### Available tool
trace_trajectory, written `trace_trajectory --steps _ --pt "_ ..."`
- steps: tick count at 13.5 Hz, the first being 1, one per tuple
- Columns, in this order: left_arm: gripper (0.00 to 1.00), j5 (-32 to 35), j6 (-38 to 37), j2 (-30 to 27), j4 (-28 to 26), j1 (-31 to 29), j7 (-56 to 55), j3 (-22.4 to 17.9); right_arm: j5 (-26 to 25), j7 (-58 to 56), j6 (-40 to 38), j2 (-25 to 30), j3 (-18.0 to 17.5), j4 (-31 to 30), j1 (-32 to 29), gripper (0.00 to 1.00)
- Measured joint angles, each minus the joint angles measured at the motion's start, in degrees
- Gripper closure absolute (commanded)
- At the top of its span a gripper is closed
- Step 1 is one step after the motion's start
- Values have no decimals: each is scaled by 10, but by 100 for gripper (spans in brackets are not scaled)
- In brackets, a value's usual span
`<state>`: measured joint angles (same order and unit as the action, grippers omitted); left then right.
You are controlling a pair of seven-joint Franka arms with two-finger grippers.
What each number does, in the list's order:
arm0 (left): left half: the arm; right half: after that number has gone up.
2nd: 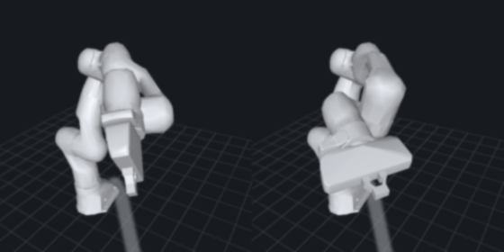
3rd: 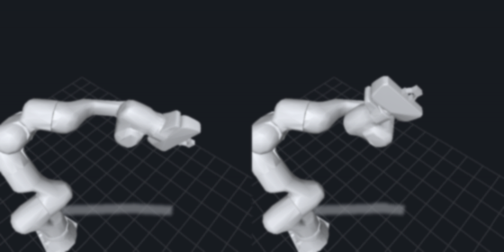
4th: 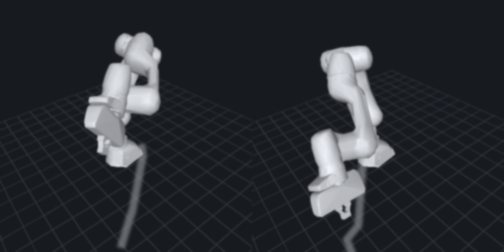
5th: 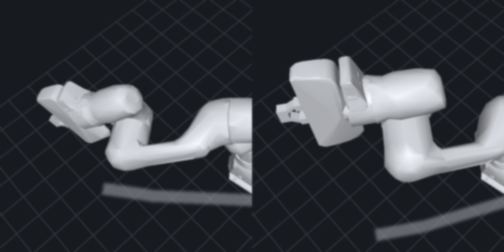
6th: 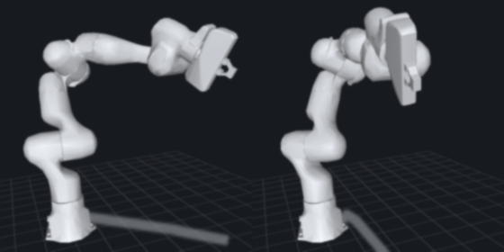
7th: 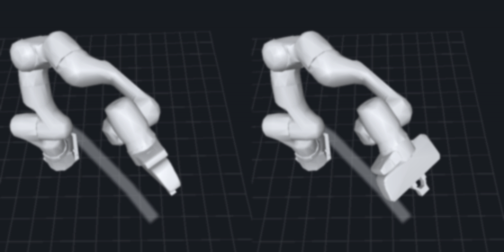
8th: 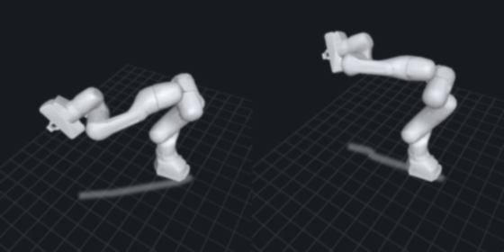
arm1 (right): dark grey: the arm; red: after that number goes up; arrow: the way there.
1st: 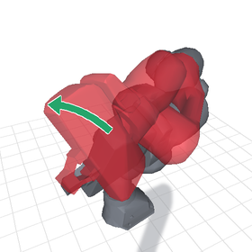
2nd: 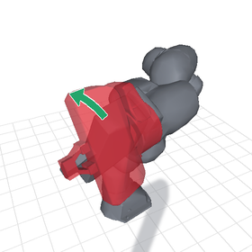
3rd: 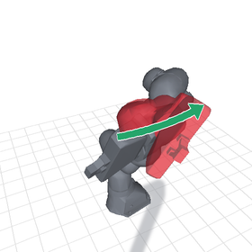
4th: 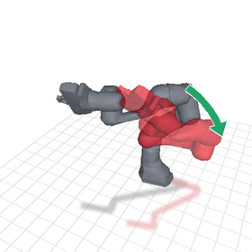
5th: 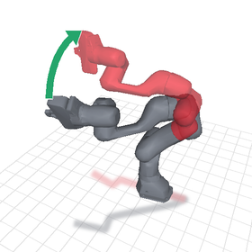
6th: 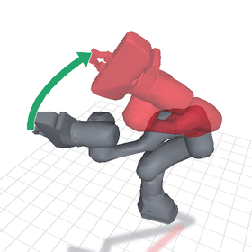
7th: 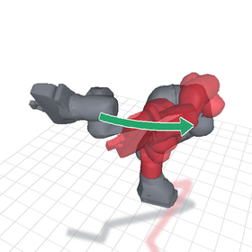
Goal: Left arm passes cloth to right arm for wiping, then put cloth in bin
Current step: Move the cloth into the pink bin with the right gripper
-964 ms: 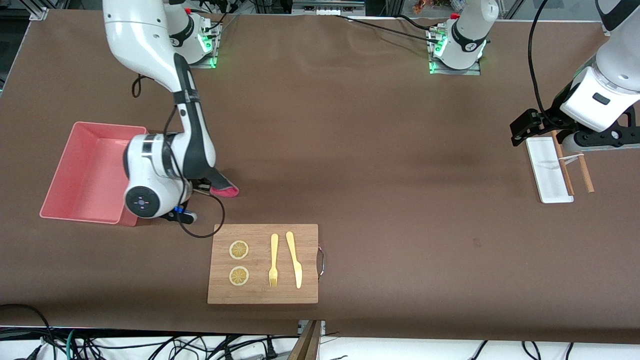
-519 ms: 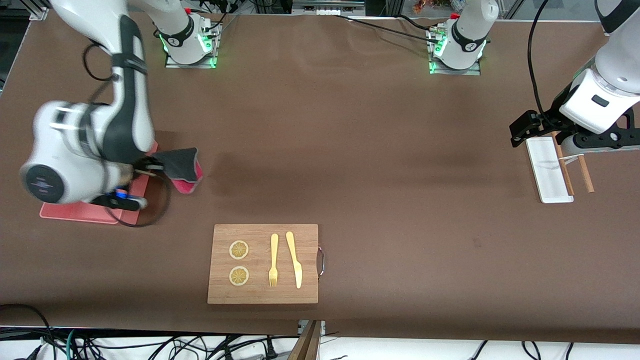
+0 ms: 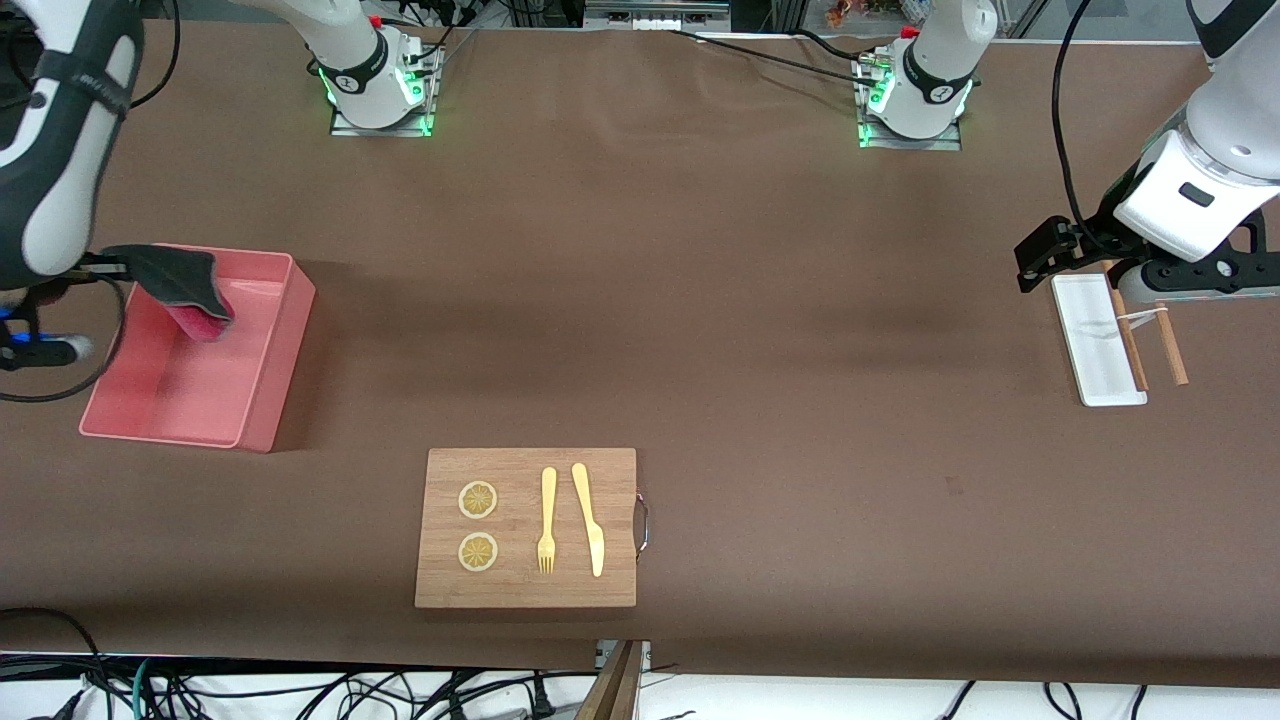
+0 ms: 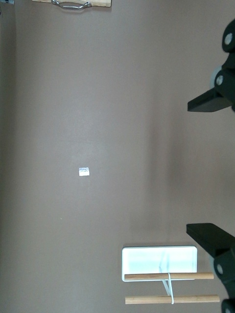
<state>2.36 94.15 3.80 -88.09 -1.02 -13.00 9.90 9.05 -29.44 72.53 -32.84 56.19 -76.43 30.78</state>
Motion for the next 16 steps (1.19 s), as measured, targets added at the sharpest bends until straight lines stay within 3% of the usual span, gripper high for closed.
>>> trace_trajectory --steps 4,8,12,13,14,15,16 --pt "0 0 0 0 0 0 0 0 1 -71 58 -47 -3 -19 -71 100" --pt "0 0 0 0 0 0 0 0 4 -70 105 -78 -21 -51 -72 100" --pt "0 0 0 0 1 1 0 0 51 -54 127 -90 -40 -83 -71 100" --pt "0 0 0 0 1 1 0 0 63 -52 141 -96 -43 -93 -71 91" --pt "0 0 0 0 1 1 0 0 72 -52 157 -102 -46 -104 -72 61" --pt "0 0 0 0 1 1 0 0 79 -51 169 -107 -50 -114 -73 13" --pt "0 0 0 0 2 1 0 0 83 -50 175 -112 -53 -120 -73 0"
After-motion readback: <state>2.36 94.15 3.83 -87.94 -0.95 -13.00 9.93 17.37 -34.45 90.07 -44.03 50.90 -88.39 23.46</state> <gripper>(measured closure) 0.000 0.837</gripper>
